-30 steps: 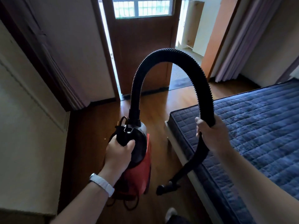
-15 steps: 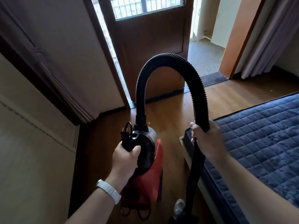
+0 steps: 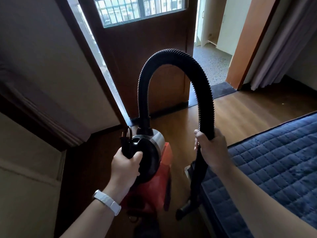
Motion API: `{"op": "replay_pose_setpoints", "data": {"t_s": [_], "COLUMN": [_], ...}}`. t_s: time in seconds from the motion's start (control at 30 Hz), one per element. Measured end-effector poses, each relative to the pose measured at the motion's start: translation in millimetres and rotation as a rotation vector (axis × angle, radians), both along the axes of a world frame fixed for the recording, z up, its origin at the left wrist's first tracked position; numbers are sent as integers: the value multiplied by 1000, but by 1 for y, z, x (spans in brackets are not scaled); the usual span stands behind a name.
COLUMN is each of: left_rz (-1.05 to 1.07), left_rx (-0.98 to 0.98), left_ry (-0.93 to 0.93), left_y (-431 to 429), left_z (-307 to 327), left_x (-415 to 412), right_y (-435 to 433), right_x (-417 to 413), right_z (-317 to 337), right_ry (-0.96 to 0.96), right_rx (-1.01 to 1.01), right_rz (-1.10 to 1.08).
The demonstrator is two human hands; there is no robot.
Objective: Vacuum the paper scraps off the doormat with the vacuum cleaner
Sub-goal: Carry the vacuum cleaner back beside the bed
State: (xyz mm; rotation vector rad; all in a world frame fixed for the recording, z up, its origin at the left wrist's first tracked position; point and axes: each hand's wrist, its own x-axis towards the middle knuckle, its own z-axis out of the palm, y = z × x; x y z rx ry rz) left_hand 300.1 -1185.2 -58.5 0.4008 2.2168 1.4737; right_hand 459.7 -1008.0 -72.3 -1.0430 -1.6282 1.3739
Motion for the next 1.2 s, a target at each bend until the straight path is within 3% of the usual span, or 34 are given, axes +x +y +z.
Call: {"op": "replay_pose_setpoints", "data": {"t_s": [0.4, 0.63, 0.9, 1.2], "left_rz": [-190, -272, -320, -357], "left_rx": [-36, -16, -2, -67], "left_ry": [-50, -34, -52, -94], "left_y": [166, 268, 364, 487], "left_z": [-35, -20, -24, -42], "left_x": [-197, -307, -365, -362], "right_y": [141, 212, 282, 409], "right_x": [-160, -227, -262, -274], "right_z": [-21, 0, 9, -19], "right_ry": [2, -66, -89, -36], "right_rx": [-53, 55, 117, 91], "right_rz": [-204, -314, -387, -369]}}
